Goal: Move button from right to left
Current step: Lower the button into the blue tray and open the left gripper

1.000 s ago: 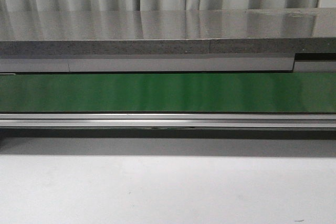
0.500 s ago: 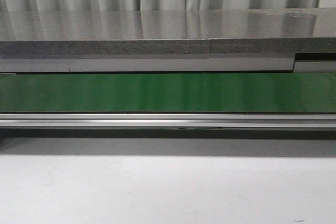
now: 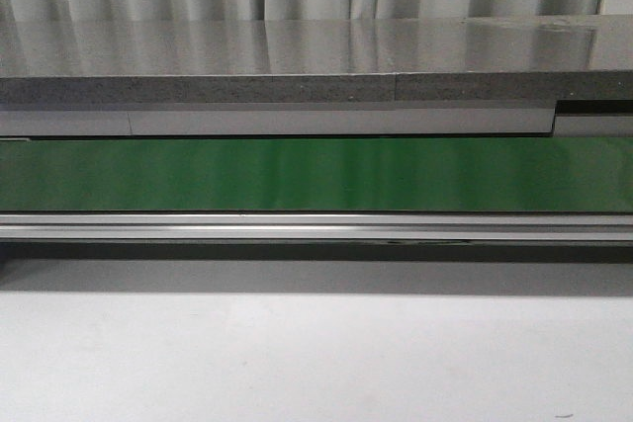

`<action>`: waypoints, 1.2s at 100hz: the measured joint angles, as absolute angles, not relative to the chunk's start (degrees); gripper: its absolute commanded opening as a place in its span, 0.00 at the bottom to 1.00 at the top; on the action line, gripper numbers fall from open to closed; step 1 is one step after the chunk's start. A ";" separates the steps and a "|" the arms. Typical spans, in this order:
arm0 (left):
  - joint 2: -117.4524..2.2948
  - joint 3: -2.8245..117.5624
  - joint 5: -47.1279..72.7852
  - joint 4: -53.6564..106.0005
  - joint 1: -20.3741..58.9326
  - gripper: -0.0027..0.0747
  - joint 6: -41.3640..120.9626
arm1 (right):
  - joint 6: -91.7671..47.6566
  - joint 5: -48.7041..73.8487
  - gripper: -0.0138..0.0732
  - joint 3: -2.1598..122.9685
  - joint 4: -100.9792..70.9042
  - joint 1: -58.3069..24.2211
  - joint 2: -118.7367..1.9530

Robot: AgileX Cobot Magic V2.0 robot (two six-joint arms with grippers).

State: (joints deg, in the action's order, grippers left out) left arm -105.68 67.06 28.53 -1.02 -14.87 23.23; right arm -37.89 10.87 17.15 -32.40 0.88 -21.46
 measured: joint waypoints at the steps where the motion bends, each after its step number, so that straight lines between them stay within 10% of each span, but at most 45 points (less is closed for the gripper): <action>1: -105.68 67.06 28.53 -0.92 -14.87 0.34 23.23 | -37.89 10.87 0.08 17.15 -32.40 0.88 -21.46; 51: -105.91 67.06 28.43 -0.54 -14.87 0.60 23.32 | -37.89 10.87 0.08 17.15 -32.40 0.88 -21.46; 120: -102.46 67.06 28.31 -0.65 -14.87 0.60 23.32 | -37.89 10.87 0.08 17.15 -32.40 0.88 -21.46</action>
